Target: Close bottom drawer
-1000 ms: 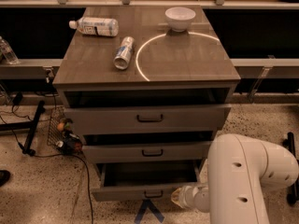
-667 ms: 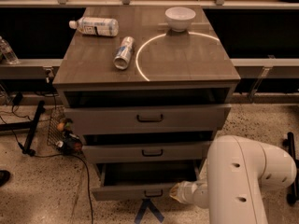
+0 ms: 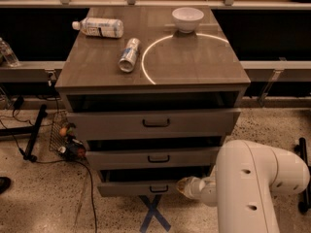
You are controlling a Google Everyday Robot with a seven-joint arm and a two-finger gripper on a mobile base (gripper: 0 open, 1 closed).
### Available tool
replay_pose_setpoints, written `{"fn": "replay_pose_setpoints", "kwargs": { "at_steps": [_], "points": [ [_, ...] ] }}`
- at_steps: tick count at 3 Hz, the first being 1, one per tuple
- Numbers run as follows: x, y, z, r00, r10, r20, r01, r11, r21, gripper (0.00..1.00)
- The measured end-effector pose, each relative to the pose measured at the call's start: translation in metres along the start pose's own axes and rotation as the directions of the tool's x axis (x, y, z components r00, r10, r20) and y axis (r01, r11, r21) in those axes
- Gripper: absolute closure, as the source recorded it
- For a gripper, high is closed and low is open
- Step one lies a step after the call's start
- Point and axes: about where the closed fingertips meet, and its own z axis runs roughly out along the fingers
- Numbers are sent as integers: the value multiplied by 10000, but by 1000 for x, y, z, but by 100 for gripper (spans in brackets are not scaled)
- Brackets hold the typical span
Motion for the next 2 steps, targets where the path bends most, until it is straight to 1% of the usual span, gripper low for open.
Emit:
{"fn": "replay_pose_setpoints", "kwargs": {
  "at_steps": [1,2],
  "points": [
    [-13,-20,3,9981,56,610,-89,9985,535,100],
    [-15,-23,6,9941,282,1050,-363,9965,758,100]
  ]
}}
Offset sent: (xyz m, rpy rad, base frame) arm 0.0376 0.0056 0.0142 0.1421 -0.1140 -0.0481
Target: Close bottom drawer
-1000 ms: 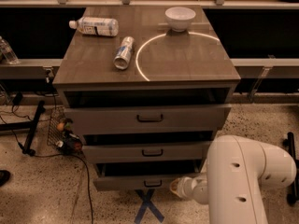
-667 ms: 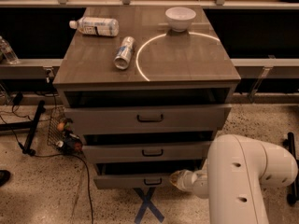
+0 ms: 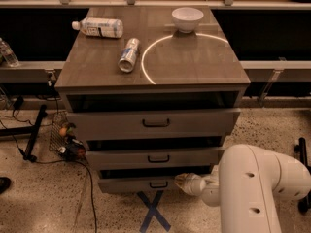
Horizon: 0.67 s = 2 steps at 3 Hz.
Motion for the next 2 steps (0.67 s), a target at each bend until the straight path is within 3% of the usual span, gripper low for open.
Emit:
{"fn": "replay_pose_setpoints", "kwargs": {
  "at_steps": [2],
  "points": [
    [16,7,-13,9984,477,313,-485,9985,269,100]
  ]
}}
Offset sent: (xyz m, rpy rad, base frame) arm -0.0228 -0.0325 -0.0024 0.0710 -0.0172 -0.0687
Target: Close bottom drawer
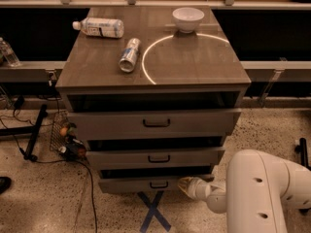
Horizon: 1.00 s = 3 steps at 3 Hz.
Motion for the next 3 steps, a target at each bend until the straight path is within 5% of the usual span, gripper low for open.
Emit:
{"fn": "replay_pose_setpoints", "kwargs": {
  "at_steps": [3],
  "points": [
    [-9,11,23,9940,472,987,-482,9988,84,100]
  ]
}}
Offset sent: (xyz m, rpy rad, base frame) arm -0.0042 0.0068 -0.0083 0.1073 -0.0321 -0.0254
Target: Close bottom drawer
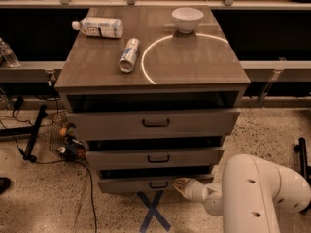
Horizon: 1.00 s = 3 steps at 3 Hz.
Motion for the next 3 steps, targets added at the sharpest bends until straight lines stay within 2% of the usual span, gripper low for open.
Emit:
{"fn": "replay_pose_setpoints", "kwargs": {
  "at_steps": [1,3],
  "points": [
    [-4,-1,11,9998,33,201,-33,10000,2,100],
    [-4,-13,2,9977,275,626,-306,9984,480,100]
  ]
}}
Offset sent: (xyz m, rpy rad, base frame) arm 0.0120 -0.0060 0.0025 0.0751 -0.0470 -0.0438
